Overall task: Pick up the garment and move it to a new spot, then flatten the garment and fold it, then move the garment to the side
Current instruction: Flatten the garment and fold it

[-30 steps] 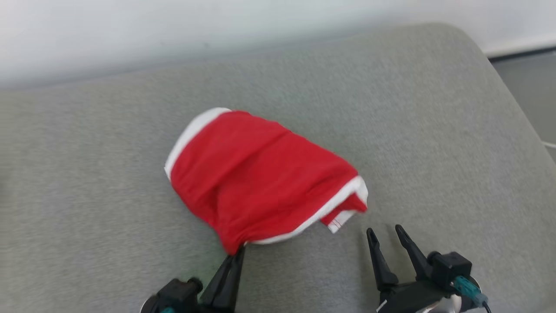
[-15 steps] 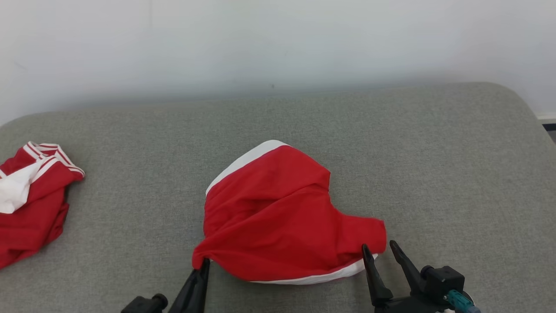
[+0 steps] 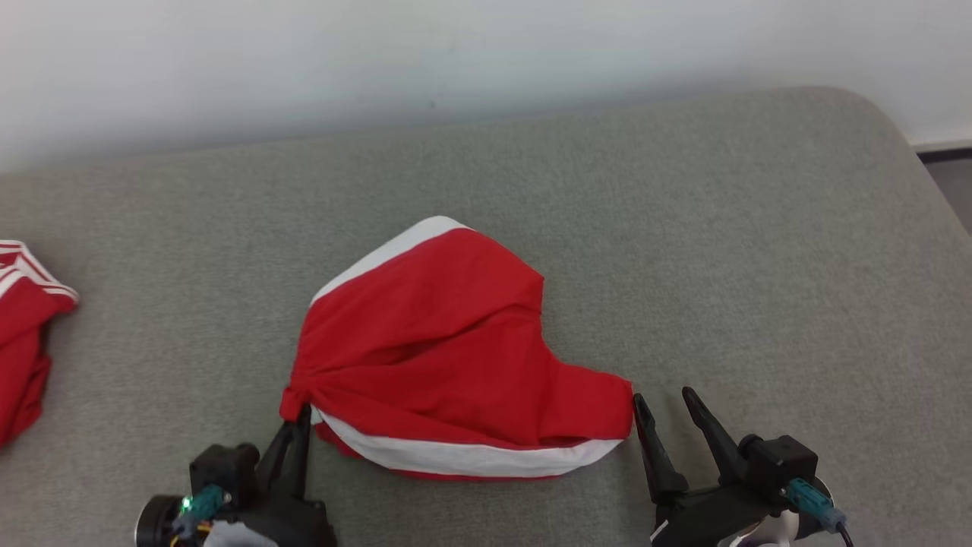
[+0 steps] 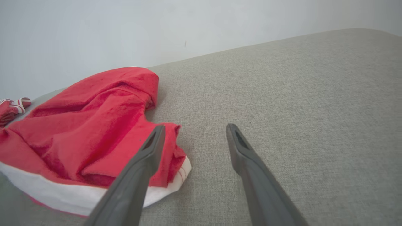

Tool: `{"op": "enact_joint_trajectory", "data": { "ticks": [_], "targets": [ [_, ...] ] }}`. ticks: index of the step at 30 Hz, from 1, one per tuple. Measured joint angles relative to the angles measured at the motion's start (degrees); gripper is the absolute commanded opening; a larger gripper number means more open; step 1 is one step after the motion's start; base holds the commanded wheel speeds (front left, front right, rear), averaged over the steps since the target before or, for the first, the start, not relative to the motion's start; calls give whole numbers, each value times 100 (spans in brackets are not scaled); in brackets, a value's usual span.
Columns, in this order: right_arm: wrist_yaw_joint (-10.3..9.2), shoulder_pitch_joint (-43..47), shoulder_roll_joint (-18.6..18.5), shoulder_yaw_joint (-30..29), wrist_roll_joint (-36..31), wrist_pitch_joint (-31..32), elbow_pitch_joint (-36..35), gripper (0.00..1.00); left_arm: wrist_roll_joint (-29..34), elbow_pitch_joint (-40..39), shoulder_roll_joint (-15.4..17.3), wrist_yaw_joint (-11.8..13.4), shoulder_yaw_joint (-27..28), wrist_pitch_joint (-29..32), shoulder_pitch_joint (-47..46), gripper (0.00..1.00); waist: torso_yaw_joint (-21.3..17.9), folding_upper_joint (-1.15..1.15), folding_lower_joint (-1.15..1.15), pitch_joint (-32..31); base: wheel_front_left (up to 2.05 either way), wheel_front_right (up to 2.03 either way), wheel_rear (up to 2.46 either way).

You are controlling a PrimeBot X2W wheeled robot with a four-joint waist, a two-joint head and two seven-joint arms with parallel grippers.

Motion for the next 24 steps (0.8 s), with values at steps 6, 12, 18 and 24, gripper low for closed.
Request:
{"op": "enact_joint_trajectory", "data": {
  "ticks": [6, 12, 18, 24],
  "targets": [
    [0, -114, -36, 69, 25, 0, -54, 100, 281, 817, -57, 45, 134, -5, -671, 0, -251, 0, 0, 306, 0, 0, 0],
    [0, -198, -56, 112, 70, 0, -42, 100, 424, 1339, -113, 377, 307, -33, -1090, 100, -464, 0, 1, 457, 0, 0, 0],
    [0, -133, -42, 155, 103, 0, -29, 100, 494, 1187, -178, 605, 571, -32, -845, 100, -452, 1, 1, 375, 0, 0, 0],
    [0, -18, -22, 344, 211, 0, -1, 100, 592, 545, -290, 600, 906, -23, -24, 100, -215, 1, 0, 128, 0, 0, 0]
  ]
}}
